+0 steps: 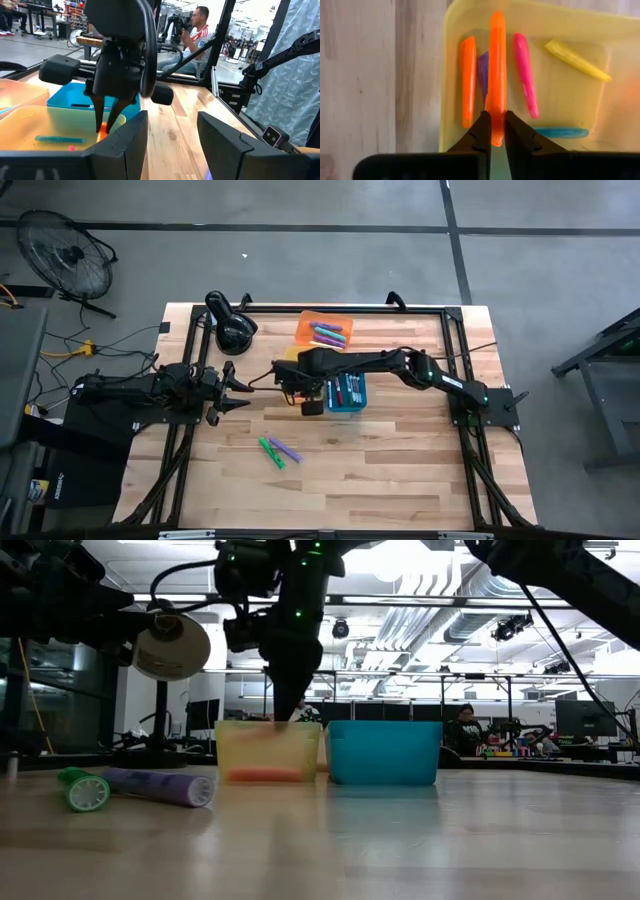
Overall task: Pick & Place Markers
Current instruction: Put the orange pen into the yellow bin, then put the purple highlighter pen into the orange bin
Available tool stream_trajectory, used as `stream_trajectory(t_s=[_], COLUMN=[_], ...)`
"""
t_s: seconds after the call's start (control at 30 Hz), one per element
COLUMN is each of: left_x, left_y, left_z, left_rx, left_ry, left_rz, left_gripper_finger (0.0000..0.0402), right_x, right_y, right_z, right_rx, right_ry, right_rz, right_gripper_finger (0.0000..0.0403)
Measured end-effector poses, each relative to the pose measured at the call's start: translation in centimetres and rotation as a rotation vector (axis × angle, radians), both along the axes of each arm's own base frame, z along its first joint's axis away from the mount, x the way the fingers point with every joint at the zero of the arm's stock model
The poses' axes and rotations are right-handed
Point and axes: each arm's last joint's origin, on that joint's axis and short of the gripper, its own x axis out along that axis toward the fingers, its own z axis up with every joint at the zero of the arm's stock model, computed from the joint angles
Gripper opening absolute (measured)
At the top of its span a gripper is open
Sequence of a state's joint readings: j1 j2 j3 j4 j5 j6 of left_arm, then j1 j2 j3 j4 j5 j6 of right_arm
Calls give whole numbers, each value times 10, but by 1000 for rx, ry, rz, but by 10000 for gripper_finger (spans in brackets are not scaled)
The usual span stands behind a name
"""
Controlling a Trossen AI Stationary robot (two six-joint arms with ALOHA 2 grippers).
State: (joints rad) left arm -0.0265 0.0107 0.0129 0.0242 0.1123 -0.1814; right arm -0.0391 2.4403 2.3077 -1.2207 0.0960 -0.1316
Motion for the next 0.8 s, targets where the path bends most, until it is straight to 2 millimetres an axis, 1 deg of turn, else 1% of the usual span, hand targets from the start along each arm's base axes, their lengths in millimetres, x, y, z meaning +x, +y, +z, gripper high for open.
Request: stream_trajectory(t_s=[0.1, 0.43, 0.57, 0.63, 0.73, 0.8], left_x=[0, 0, 0, 0, 0, 0], left_y=[0, 0, 0, 0, 0, 0], left_z=[0, 0, 0, 0, 0, 0], left_rx=[0, 0, 0, 0, 0, 0], left_ry=[0, 0, 0, 0, 0, 0], left_rz=[0, 0, 0, 0, 0, 0], left_gripper_finger=[170, 170, 170, 170, 170, 170], right_x=[0, 0, 0, -1, -5, -8], right_y=[0, 0, 2, 3, 5, 8], right_z=[-1, -1, -1, 3, 20, 28], right_rx=[0, 1, -78, -141, -240, -268], right_ry=[4, -1, -1, -4, -45, -65], right_rz=[-10, -45, -66, -79, -123, -148], right_gripper_finger=[33, 86, 104, 115, 133, 147])
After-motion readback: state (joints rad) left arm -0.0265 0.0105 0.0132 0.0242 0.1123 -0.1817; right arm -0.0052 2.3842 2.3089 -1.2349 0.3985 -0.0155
